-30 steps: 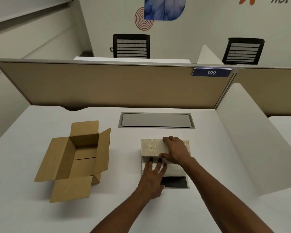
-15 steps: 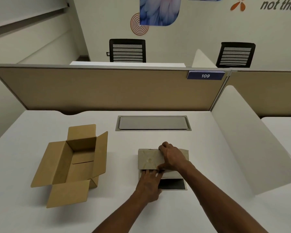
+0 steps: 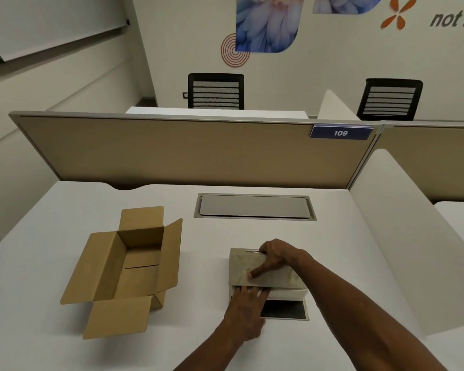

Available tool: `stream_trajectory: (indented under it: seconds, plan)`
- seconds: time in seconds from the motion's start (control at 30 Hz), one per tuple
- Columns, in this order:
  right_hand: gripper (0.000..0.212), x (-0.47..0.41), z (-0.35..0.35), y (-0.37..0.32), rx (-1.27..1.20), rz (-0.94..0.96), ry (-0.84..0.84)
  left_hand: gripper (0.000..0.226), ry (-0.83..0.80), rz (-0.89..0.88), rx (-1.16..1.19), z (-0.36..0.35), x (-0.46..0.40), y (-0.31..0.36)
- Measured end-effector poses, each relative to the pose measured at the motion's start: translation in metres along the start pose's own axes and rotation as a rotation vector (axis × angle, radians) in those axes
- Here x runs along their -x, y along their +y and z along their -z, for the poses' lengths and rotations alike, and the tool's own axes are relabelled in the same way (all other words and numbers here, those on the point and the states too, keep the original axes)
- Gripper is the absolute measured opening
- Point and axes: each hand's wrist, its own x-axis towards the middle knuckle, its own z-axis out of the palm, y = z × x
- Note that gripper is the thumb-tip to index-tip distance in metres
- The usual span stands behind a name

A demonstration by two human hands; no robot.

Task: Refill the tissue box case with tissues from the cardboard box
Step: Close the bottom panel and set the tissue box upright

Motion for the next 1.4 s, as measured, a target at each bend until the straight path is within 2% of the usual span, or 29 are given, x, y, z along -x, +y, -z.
stream_trajectory:
  seconds: [0.33,0.47,0.63,0.7,0.87,1.3,1.4]
  plan:
    - [0.084,0.003,-0.002,0.0,-0.011,0.005,-0.002,0.083,0.061,-0.022,-0.019,-0.014,0.002,-0.004]
    - [0.087,0.008,-0.007,-0.001,0.002,0.0,0.006,0.086,0.14,-0.071,-0.045,-0.023,0.016,-0.017]
    - [0.09,0.015,-0.015,-0.002,0.041,0.018,0.044,0.097,0.08,-0.111,-0.172,-0.052,0.05,-0.046]
    - [0.091,0.02,-0.019,-0.002,0.062,0.055,0.063,0.1,0.057,-0.054,-0.221,-0.071,0.068,-0.061]
    - [0.104,0.028,-0.036,0.001,0.137,0.128,0.126,0.091,0.018,0.069,-0.161,-0.099,0.103,-0.076]
    - [0.08,0.056,-0.073,0.001,0.175,0.15,0.3,0.089,-0.104,0.094,-0.136,-0.1,0.104,-0.078]
    - [0.071,0.057,-0.082,0.001,0.247,0.122,0.347,0.08,-0.141,0.106,-0.128,-0.097,0.105,-0.08]
